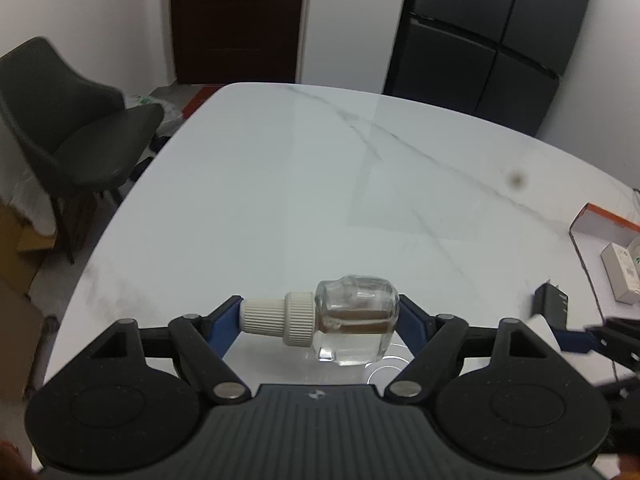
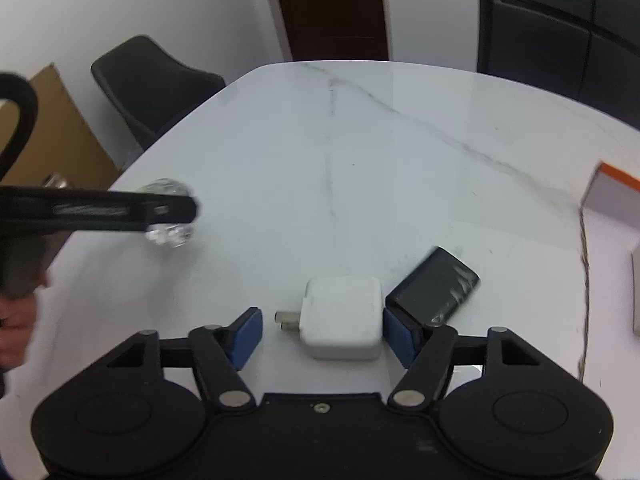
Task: Organize rigid objects
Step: 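Grasp the clear glass dropper bottle with left gripper while right grasps the white charger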
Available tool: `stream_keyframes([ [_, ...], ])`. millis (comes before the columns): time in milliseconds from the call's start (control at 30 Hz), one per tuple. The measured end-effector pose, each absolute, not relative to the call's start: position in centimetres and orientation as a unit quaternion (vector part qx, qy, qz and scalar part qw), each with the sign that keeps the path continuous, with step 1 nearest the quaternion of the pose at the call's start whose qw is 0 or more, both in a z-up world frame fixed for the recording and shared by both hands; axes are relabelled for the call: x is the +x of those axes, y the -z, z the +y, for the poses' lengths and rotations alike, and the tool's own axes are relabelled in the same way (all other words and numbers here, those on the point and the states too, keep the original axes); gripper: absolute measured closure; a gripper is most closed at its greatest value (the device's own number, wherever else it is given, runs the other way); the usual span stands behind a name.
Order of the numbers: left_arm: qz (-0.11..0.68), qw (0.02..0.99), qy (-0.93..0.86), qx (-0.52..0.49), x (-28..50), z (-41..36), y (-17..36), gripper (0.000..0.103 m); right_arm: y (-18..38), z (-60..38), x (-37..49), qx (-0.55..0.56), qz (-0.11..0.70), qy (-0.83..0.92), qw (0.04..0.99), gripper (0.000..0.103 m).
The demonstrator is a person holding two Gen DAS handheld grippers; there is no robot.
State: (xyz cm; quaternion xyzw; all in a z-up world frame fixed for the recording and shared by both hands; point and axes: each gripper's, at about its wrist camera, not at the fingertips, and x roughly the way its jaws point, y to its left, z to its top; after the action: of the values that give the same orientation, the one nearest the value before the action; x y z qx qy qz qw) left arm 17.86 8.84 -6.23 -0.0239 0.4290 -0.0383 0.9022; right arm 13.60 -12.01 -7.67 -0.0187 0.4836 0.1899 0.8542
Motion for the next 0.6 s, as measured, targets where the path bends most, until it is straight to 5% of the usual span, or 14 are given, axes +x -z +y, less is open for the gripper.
stream_keyframes([
  [100,0.430,0.902,0.027,-0.033,16.6,9.1,5.8,0.022,8.0,-11.3,13.8,-0.027,0.478,-0.188,0.858,0.019],
  [167,0.432,0.901,0.026,-0.035,16.2,8.9,5.7,0.022,8.1,-11.2,13.4,-0.038,0.472,-0.177,0.863,0.032],
  [600,0.413,0.909,0.019,-0.059,12.8,6.4,3.0,0.022,3.3,-13.4,11.1,-0.014,0.454,-0.165,0.875,0.033],
])
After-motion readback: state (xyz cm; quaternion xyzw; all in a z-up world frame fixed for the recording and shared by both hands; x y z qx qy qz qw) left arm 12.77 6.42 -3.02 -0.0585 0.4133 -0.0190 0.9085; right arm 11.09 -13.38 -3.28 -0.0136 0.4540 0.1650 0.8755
